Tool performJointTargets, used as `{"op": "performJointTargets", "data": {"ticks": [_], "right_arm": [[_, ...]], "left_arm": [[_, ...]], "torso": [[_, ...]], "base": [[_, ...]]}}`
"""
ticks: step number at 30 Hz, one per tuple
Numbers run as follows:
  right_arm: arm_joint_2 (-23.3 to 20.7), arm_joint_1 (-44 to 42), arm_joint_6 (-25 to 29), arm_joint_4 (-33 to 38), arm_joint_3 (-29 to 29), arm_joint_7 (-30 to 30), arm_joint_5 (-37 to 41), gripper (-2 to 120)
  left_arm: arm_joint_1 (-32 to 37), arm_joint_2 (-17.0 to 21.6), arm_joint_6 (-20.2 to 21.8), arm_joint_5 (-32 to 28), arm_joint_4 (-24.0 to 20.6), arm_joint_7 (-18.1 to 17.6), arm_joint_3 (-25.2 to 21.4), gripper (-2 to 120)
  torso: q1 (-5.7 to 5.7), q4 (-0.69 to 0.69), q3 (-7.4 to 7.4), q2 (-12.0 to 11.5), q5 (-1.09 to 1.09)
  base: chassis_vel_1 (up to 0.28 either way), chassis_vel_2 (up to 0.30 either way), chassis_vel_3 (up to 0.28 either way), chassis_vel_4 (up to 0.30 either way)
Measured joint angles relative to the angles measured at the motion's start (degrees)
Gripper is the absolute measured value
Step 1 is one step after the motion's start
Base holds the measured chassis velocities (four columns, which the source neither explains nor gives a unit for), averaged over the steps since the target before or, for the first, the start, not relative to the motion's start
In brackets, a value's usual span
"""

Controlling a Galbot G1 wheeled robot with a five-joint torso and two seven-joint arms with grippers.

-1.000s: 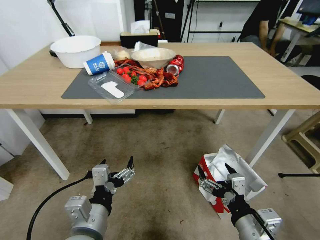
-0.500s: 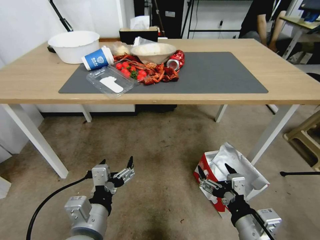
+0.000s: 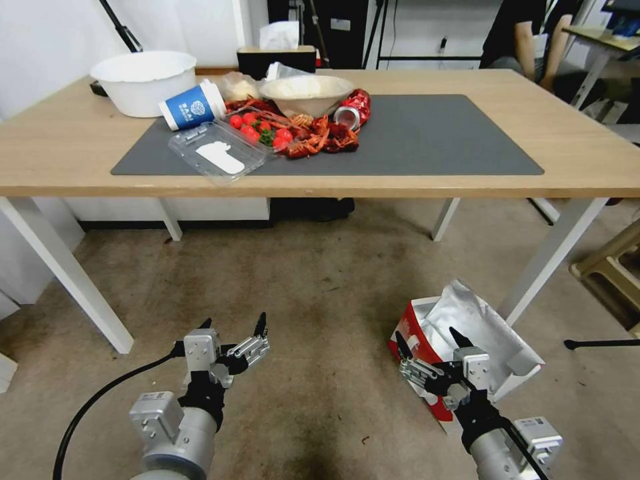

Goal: Pick up the food delivery bag from the floor and place it on the table.

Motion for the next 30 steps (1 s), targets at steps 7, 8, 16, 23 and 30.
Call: {"op": "performJointTargets", "data": {"ticks": [7, 8, 16, 23, 30], "right_arm": [[0.0, 0.0, 0.0, -0.1, -0.1, 0.0, 0.0, 100], [0.1, 0.1, 0.0, -0.1, -0.1, 0.0, 0.0, 100], [0.5, 0.4, 0.0, -0.3, -0.3, -0.4, -0.3, 100], [0.6, 0.3, 0.1, -0.3, -0.3, -0.4, -0.3, 100], [0.5, 0.2, 0.1, -0.3, -0.3, -0.4, -0.4, 100]], "left_arm": [[0.0, 0.1, 0.0, -0.1, 0.0, 0.0, 0.0, 100], [0.0, 0.1, -0.1, -0.1, 0.0, 0.0, 0.0, 100], [0.3, 0.5, -0.1, -0.3, -0.3, 0.0, -0.4, 100], [0.5, 0.3, -0.2, -0.3, -0.5, 0.1, -0.2, 100], [0.6, 0.0, -0.4, -0.1, -0.5, 0.1, 0.0, 100]], "torso": [[-0.41, 0.00, -1.05, -1.5, 0.00], [-0.49, 0.00, -1.20, -1.7, 0.00], [-0.94, 0.00, -2.66, -3.6, 0.00], [-1.26, 0.00, -3.83, -5.1, 0.00], [-1.57, 0.00, -5.02, -6.6, 0.00]], "base": [[0.000, 0.000, 0.000, 0.000], [0.000, 0.000, 0.000, 0.000], [0.000, 0.000, 0.000, 0.000], [0.000, 0.000, 0.000, 0.000], [0.000, 0.000, 0.000, 0.000]]}}
